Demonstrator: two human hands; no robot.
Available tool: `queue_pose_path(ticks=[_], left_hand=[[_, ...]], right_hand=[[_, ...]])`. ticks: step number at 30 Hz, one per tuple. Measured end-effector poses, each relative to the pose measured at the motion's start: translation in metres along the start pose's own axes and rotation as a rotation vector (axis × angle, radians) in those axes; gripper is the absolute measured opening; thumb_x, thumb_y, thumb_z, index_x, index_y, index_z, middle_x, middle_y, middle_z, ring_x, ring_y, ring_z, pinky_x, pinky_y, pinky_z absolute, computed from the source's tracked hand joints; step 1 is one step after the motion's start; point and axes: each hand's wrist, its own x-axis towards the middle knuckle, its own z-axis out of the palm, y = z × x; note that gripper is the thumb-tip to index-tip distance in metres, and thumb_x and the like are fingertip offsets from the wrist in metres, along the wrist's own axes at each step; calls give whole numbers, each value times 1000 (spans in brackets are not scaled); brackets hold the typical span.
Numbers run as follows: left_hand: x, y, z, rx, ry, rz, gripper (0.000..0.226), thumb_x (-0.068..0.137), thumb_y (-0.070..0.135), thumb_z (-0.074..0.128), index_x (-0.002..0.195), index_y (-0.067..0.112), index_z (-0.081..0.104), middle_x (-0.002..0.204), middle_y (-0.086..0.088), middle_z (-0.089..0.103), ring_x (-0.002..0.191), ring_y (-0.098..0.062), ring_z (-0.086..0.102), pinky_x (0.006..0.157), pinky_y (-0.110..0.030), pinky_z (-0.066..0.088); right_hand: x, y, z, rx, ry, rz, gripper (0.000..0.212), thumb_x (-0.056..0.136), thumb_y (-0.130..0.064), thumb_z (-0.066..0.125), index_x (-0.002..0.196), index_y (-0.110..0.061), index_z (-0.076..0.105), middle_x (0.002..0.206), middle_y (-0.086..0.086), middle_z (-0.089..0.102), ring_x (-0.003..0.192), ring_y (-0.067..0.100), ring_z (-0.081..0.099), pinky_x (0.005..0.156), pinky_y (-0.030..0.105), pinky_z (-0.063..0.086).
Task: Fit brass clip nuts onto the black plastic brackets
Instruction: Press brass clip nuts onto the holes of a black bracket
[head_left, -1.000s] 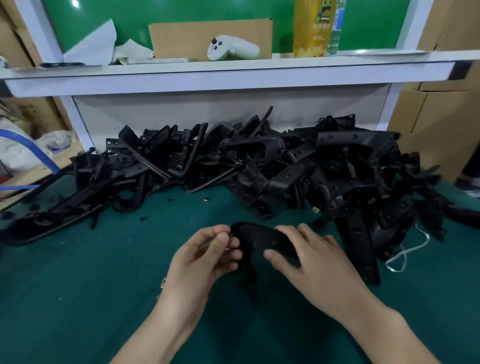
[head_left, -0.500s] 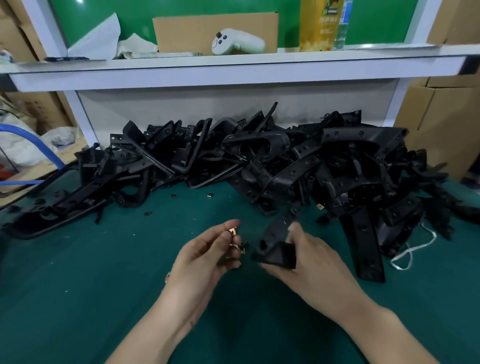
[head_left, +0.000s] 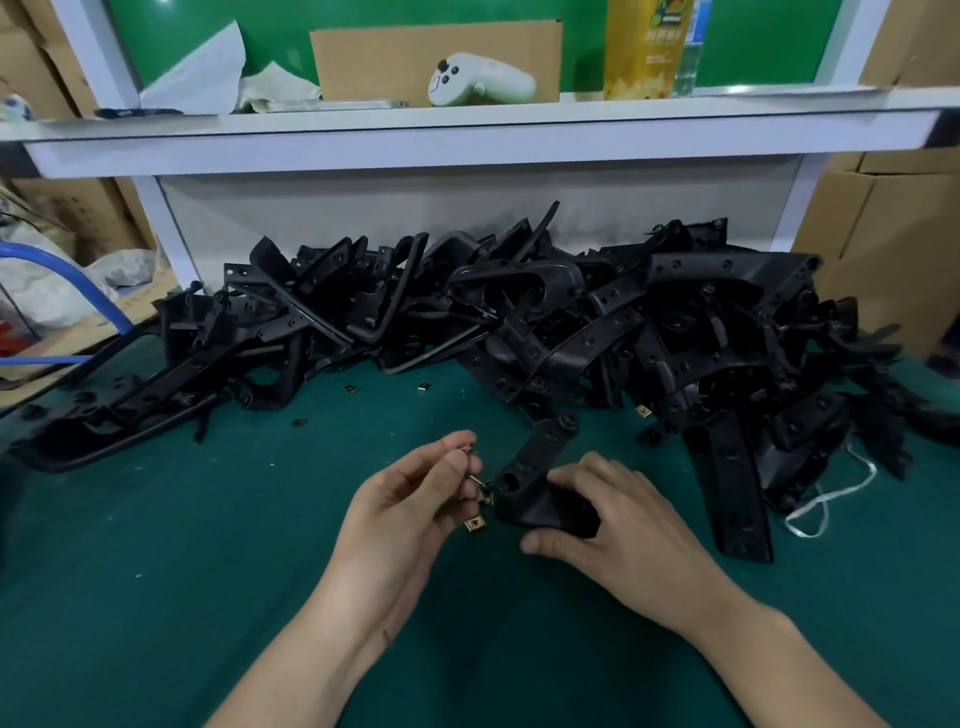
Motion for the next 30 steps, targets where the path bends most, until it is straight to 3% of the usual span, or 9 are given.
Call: queue_pose_path(ticks=[5,13,21,26,30], left_hand=[[1,4,-1,-150,65,-132,21,86,23,67,89,8,82,84,-5,69,65,-9,61,62,-21,56],[1,6,-1,-170,66,-161,18,85,26,69,87,12,81,84,-4,70,63,-8,61,58,-22,55],[-1,2,-1,90,9,-79,16,72,33,76,78,18,80,92,-6,75,73,-11,66,64,-22,56],[-1,-5,0,262,21,-11,30,82,33,69,96,7,73,88,-4,74,78,-16,66,71,-26,56],[0,-6,1,293,36,-1,27,86,29,69,97,5,74,88,-7,73,79,-21,61,73,-31,54]], right_hand=[[0,-1,1,-11,-8,-5,87,75,-93,36,132,-30,57,110,-28,46,107,-4,41,92,13,30],[2,0,4,-72,-27,-27,89,75,-95,31,131,-31,56,110,-35,42,101,-10,36,92,11,28],[3,1,5,-125,-55,-46,87,75,-92,31,135,-35,57,102,-29,46,95,-5,38,86,19,28],[3,1,3,-145,-94,-50,85,74,-92,32,138,-41,53,99,-24,49,94,-1,39,84,20,26],[3,2,4,-134,-90,-55,82,74,-90,34,139,-42,54,96,-24,48,92,0,39,85,17,28]])
